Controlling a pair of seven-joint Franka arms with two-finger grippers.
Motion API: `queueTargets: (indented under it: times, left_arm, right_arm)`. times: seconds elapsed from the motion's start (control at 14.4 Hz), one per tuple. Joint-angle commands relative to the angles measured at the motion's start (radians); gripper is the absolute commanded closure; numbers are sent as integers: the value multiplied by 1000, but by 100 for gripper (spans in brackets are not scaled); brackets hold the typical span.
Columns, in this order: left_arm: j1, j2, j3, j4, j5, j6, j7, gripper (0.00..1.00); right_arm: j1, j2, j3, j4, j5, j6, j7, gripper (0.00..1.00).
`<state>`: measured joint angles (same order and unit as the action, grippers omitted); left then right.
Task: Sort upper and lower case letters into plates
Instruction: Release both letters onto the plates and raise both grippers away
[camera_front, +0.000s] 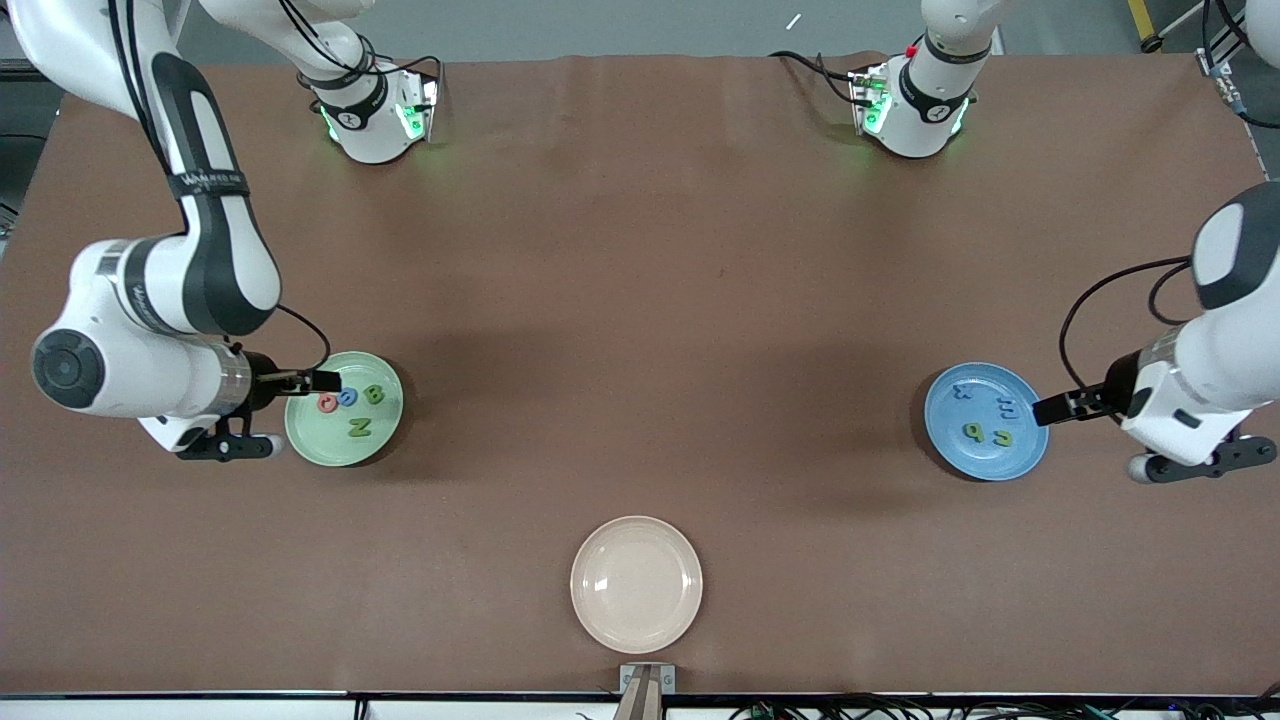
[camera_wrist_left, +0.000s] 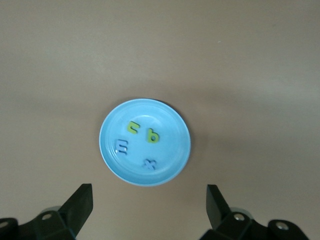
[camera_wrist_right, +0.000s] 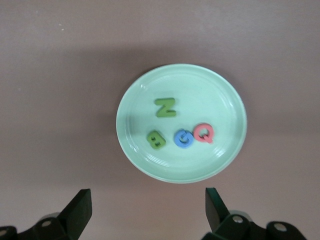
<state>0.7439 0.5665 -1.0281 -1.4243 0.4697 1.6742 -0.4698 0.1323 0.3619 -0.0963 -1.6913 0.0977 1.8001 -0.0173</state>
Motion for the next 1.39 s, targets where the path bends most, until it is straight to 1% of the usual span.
queueTargets:
  times: [0.0, 0.14, 0.21, 0.42, 0.69, 0.9, 1.04, 1.18, 1.25, 1.32]
  left_arm:
    - [87, 1, -102, 27, -25, -40, 19, 0]
    - [123, 0, -170, 27, -17, -40, 11, 0]
    - [124, 0, -184, 30, -16, -40, 11, 0]
    - [124, -20, -193, 30, -19, -40, 10, 0]
    - [166, -19, -193, 30, -23, -40, 22, 0]
    - [173, -20, -182, 48, -28, -39, 139, 0]
    - [170, -68, -175, 48, -29, -39, 172, 0]
    - [157, -91, -173, 48, -31, -36, 172, 0]
    - [125, -99, -153, 48, -34, -34, 172, 0]
    - [73, -123, -85, 51, -66, -36, 171, 0]
  right_arm:
    - [-10, -112, 0, 25, -85, -118, 14, 0]
    - [-20, -112, -5, 157, -119, -290, 13, 0]
    - [-37, -110, -5, 207, -127, -339, 10, 0]
    - [-94, -109, -3, 300, -112, -369, -56, 0]
    - [-125, -104, -3, 341, -118, -367, -53, 0]
    - [-129, -103, -3, 344, -116, -361, -53, 0]
    - [-129, -104, -2, 348, -113, -360, -61, 0]
    - [-125, -106, 0, 351, -115, -366, -46, 0]
    - [-125, -106, 0, 351, -113, -367, -47, 0]
    - [-128, -107, -2, 349, -111, -369, -50, 0]
